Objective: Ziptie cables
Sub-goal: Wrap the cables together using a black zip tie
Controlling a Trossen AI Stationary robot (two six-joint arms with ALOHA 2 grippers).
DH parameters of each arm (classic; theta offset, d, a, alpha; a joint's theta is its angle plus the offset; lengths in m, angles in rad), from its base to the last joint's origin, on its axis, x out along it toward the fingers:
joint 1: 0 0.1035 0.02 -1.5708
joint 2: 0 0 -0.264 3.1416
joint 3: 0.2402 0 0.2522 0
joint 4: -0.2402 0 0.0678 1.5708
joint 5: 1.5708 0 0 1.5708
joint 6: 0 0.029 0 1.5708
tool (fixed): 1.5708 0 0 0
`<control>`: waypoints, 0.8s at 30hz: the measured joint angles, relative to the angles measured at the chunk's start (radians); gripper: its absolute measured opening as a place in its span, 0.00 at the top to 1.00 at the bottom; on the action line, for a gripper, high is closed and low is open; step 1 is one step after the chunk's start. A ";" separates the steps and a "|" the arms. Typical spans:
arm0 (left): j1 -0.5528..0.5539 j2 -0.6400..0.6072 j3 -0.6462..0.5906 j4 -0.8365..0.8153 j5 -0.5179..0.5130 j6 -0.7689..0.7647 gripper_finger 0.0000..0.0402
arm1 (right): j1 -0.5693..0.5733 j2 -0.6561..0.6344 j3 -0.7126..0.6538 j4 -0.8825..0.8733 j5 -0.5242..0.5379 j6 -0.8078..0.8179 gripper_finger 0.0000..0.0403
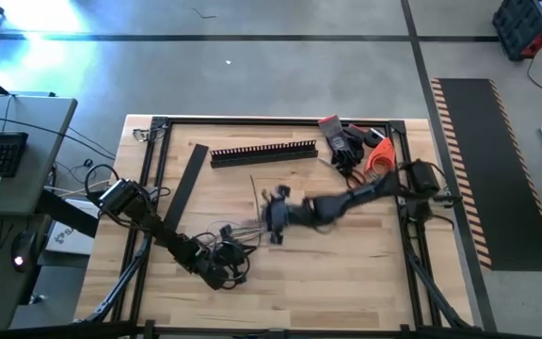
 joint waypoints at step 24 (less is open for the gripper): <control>-0.007 0.000 0.001 0.091 0.002 0.117 1.00 | -0.237 0.197 0.001 0.212 -0.350 0.132 0.90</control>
